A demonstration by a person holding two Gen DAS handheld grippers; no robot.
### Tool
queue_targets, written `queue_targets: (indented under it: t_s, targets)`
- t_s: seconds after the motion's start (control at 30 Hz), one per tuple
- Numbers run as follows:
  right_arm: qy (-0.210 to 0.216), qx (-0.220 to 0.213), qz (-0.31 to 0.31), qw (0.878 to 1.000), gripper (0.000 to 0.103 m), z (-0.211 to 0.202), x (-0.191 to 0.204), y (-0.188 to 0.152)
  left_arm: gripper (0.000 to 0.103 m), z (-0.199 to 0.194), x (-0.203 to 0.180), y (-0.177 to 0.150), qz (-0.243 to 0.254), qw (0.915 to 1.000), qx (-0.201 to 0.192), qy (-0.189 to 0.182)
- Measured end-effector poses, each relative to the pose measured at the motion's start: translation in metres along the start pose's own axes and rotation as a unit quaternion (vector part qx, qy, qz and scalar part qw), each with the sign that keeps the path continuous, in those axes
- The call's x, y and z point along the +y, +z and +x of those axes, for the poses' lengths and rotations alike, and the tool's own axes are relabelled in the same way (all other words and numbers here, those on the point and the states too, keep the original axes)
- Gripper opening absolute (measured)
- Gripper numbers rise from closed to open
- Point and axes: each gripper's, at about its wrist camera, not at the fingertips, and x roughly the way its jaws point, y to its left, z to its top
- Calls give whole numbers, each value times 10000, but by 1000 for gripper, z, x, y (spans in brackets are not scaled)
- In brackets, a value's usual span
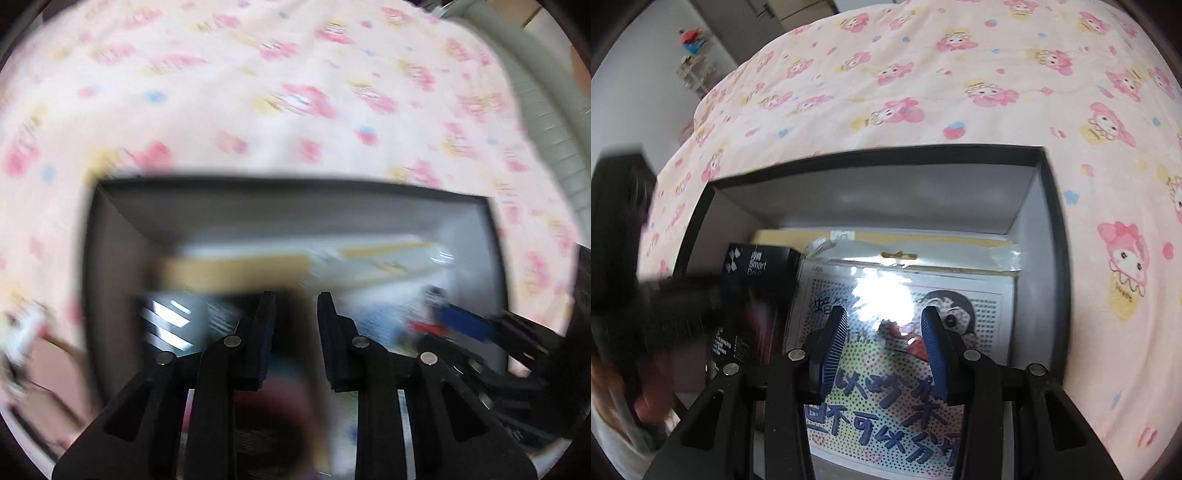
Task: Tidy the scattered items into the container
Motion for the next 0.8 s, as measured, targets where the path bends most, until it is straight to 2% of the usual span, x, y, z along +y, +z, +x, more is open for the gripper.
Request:
queue_targets:
  t_s: [0.03,0.1,0.23,0.37,0.47,0.57,0.67,0.73,0.8]
  targets:
    - [-7,31,-23,10000,38,3,1,0,23,2,1,7,96,9996,-14,275]
    - [-48,107,-45,9999,38,9,2,-1,23,8,3,16,163,9986,-31,508]
    - [18,283,77,9996,38,17,-4,-4,23,30,12,18,-67,9981,324,513]
    - [144,317,197,9992,39,15,-8,-6,24,22,15,9,-145,9990,176,378]
    - [189,302,239,9991,39,12,-11,-7,25,-2,15,-6,-300,9995,-115,29]
    - [249,192,288,9991,39,0,-11,-9,30,-25,16,-35,-406,9975,-157,-559]
    - [110,-56,151,9998,39,-17,-6,-13,31,-24,9,-64,-413,9939,172,-1010]
    - [-15,-190,36,9998,39,-26,-3,-21,31,-23,1,-79,-325,9932,306,-1071]
    - [34,-97,-36,9999,39,-24,-3,-27,31,-20,-4,-89,-332,9927,442,-1075]
